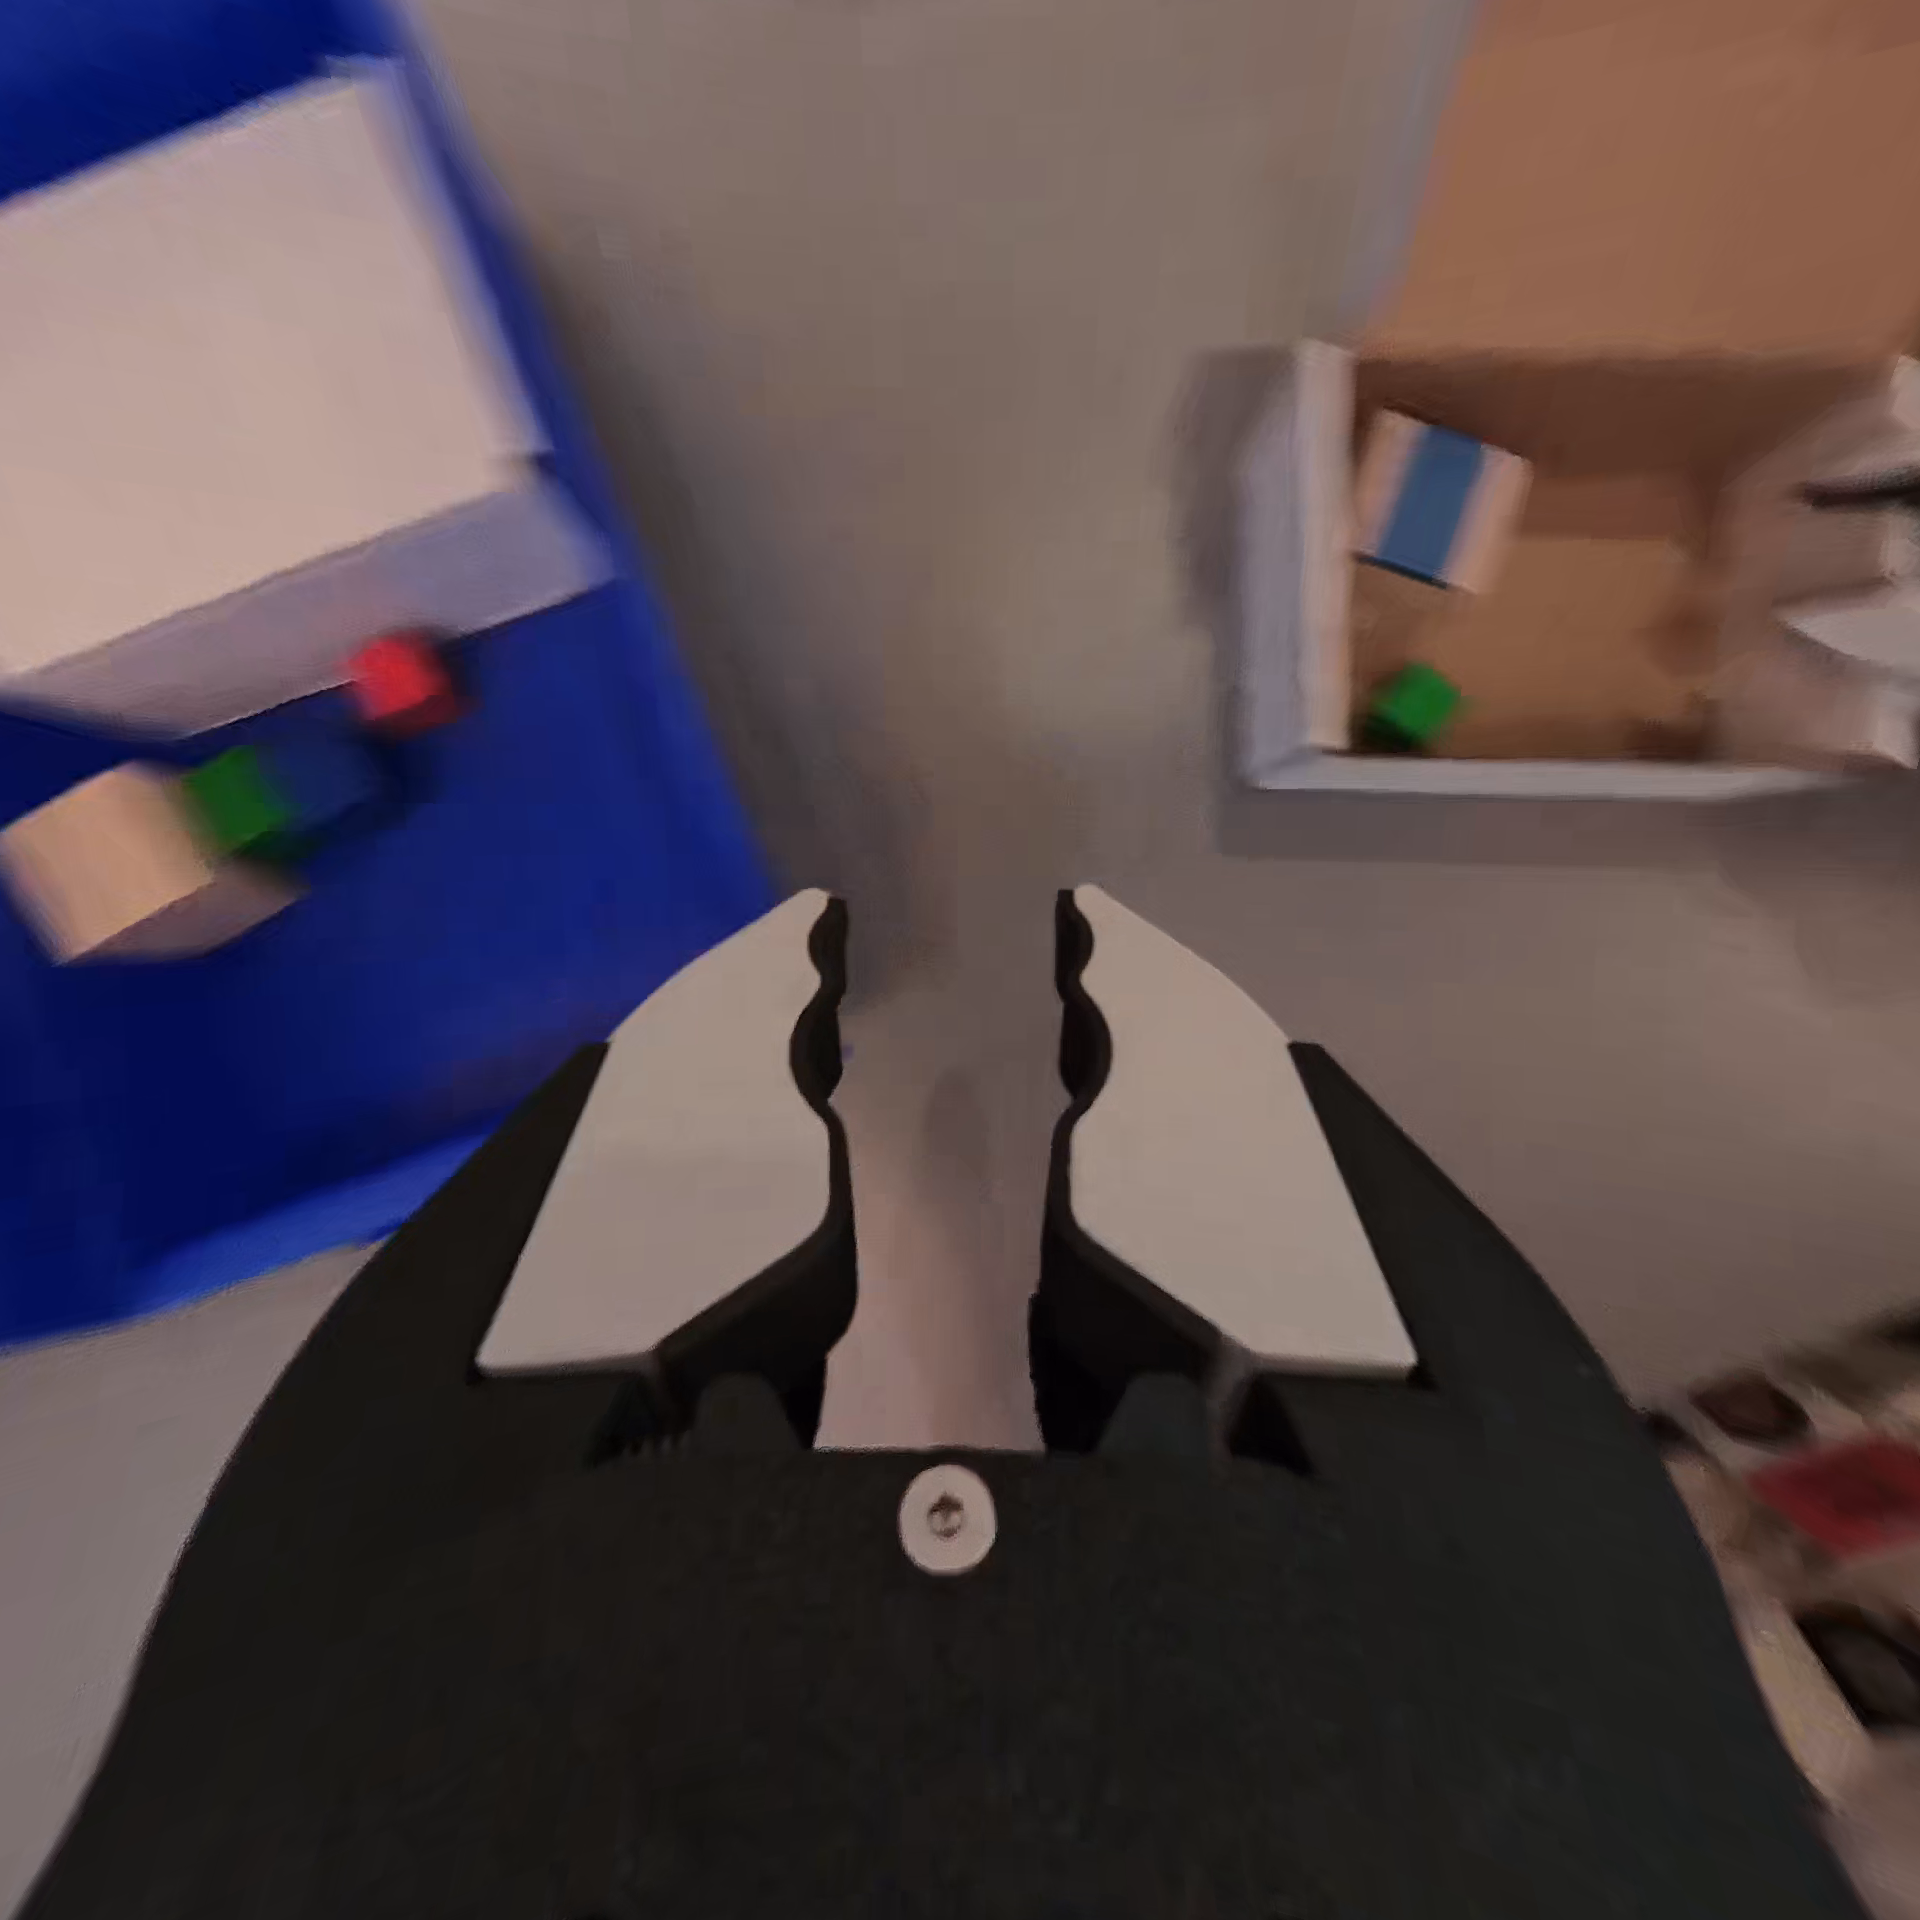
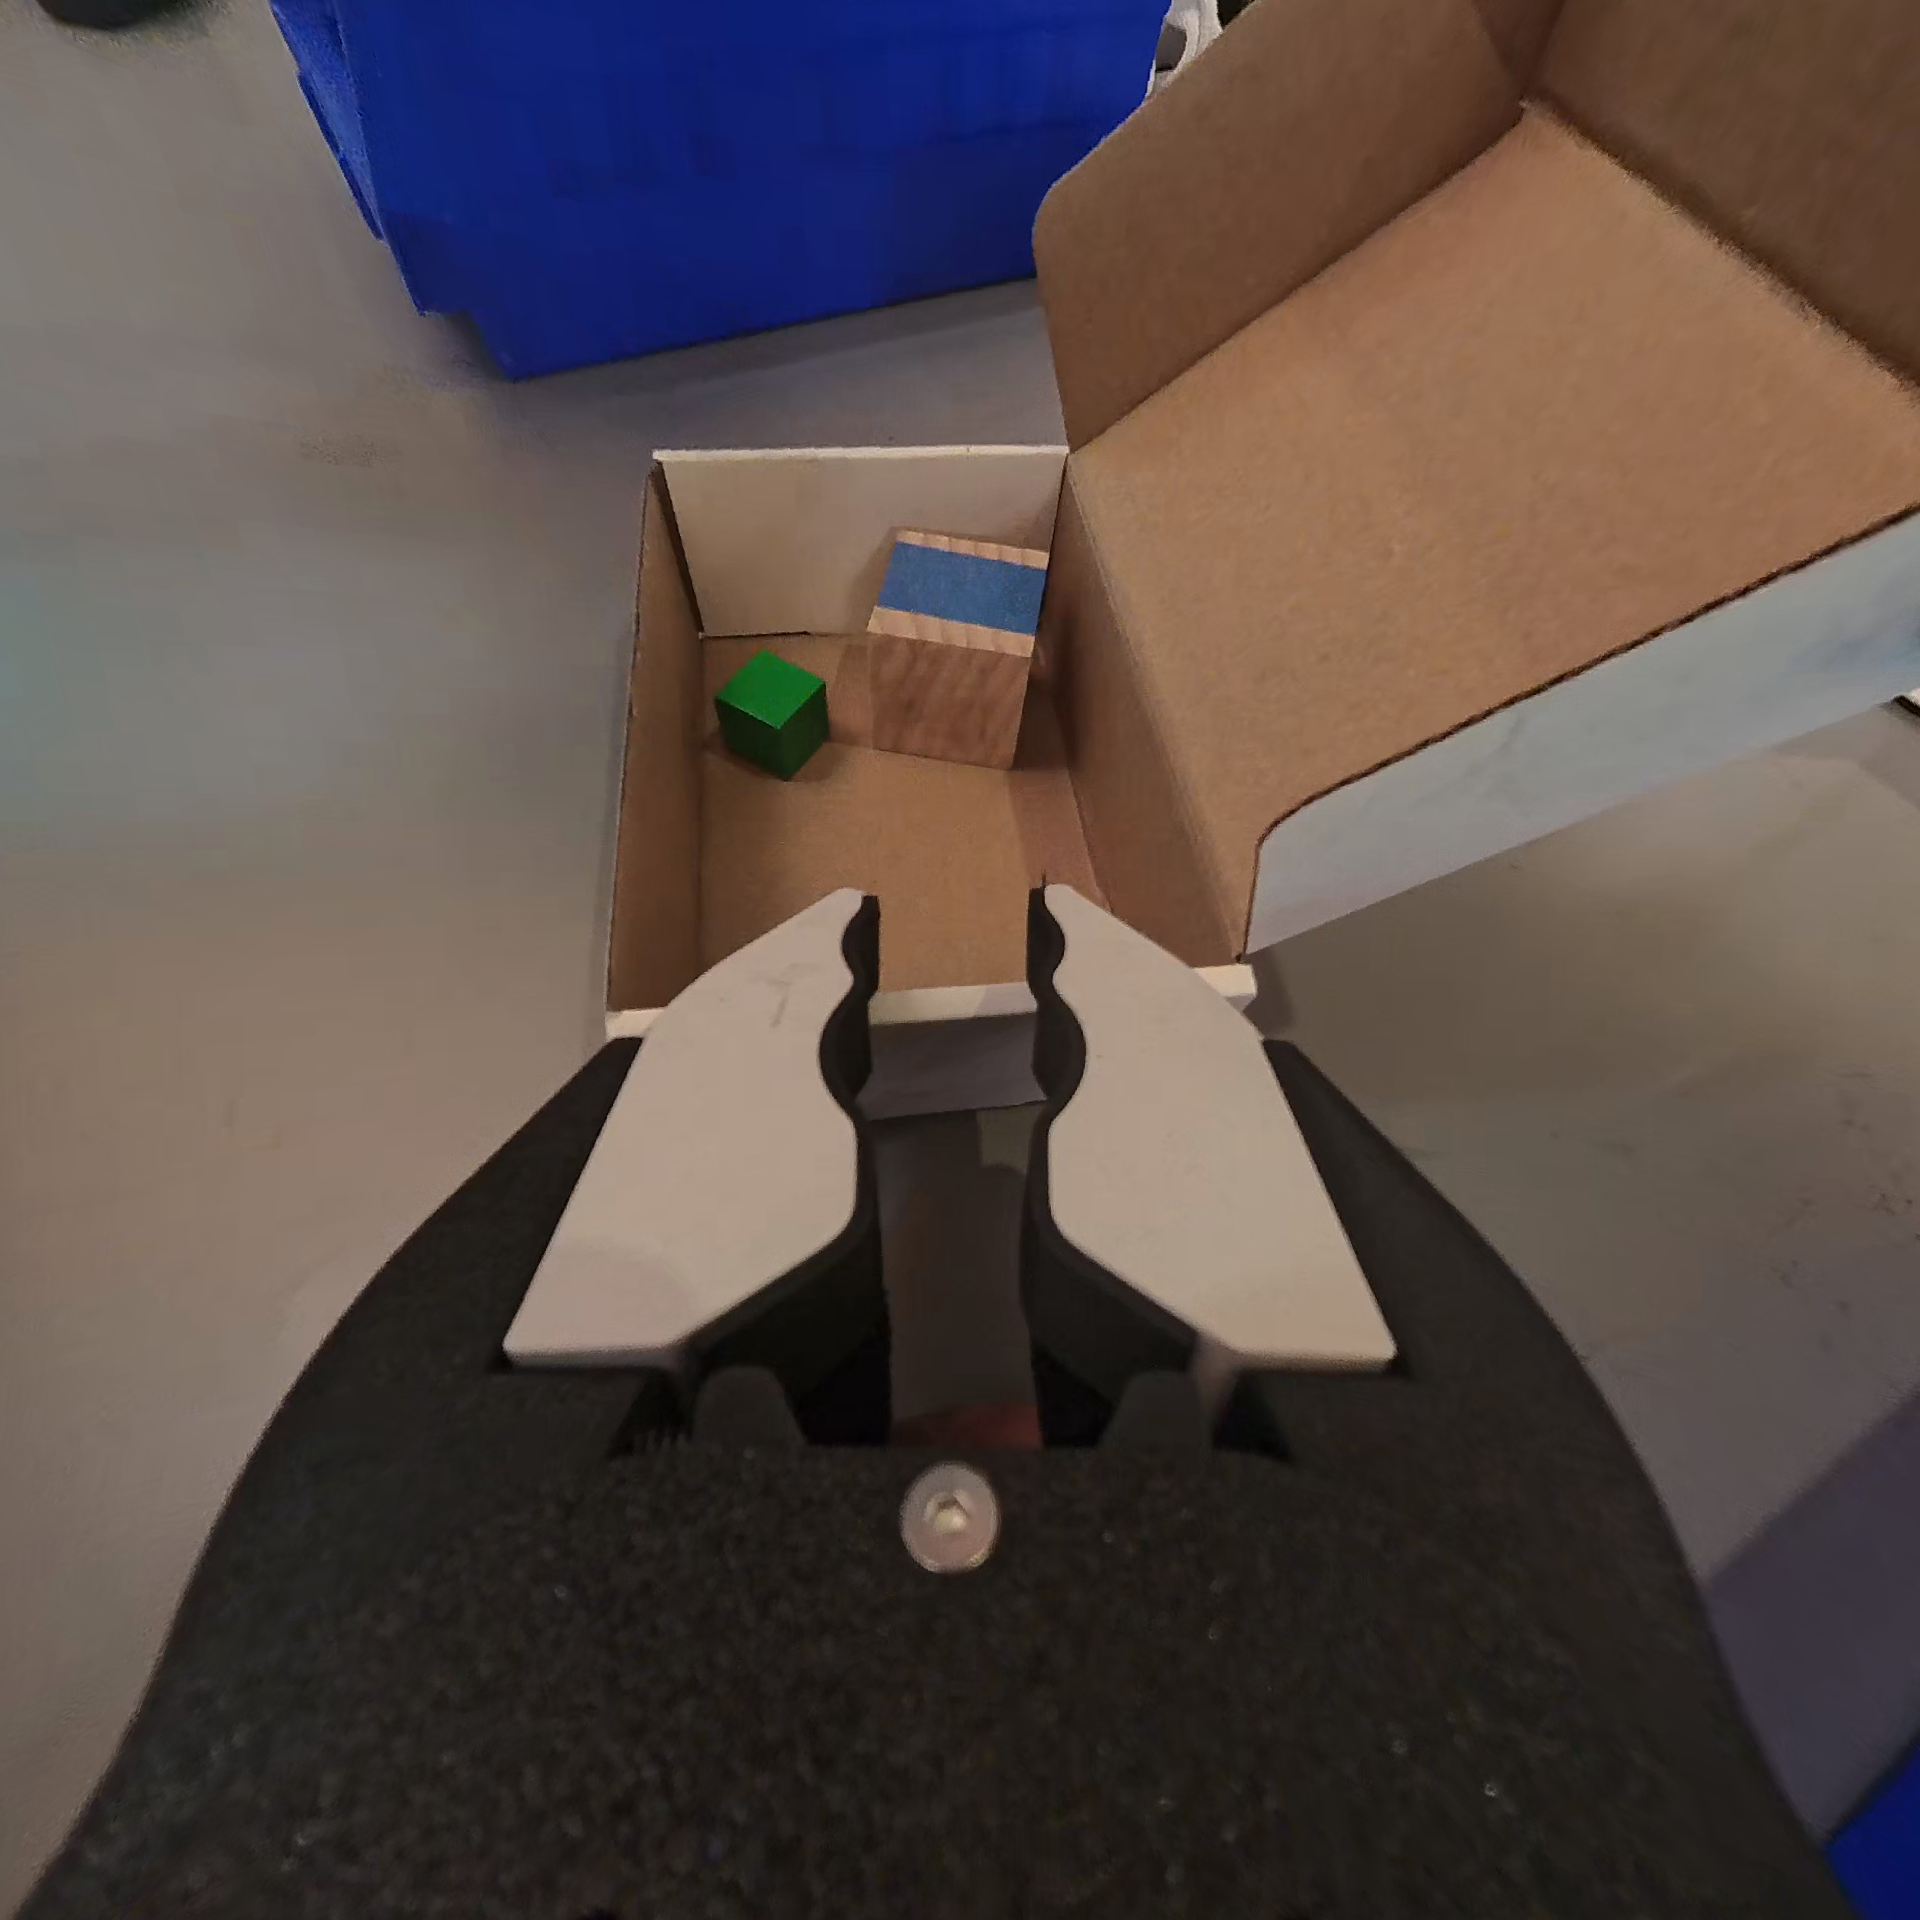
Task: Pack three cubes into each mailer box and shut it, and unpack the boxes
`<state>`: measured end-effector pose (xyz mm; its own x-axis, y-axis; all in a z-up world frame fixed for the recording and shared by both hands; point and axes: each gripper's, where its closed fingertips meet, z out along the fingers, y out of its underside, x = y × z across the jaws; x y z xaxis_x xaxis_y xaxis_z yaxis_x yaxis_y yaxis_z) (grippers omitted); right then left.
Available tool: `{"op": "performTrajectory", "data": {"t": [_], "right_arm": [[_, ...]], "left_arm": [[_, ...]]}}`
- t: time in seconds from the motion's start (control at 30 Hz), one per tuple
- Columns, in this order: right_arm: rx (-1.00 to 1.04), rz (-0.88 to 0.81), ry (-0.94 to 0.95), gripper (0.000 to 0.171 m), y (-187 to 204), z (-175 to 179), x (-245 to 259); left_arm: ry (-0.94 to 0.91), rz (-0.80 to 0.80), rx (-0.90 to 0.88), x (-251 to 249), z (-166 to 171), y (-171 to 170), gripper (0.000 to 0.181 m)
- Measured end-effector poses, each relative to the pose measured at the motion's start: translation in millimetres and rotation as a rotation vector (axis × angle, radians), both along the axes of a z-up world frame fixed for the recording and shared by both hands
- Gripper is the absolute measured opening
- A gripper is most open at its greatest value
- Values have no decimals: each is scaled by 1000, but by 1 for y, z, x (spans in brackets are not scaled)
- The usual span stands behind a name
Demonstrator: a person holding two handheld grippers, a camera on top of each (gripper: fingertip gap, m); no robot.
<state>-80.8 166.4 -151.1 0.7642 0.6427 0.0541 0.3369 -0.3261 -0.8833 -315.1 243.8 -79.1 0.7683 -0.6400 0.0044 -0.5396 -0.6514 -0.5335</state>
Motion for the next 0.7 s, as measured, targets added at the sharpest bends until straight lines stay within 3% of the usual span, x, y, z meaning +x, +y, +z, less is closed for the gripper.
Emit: {"op": "performTrajectory", "data": {"t": [0.1,0.2,0.37,0.53,0.7], "right_arm": [[-1,0,1,27,0,0,0],[2,0,-2,27,0,0,0],[-3,0,4,27,0,0,0],[-9,3,11,27,0,0,0],[-7,3,9,27,0,0,0]], "left_arm": [[-30,182,39,-60,0,41,40],[-74,224,-3,-76,-23,78,40],[147,101,107,-95,-54,123,42],[263,-139,83,-95,-81,136,42],[372,-281,43,-101,-92,146,49]]}}
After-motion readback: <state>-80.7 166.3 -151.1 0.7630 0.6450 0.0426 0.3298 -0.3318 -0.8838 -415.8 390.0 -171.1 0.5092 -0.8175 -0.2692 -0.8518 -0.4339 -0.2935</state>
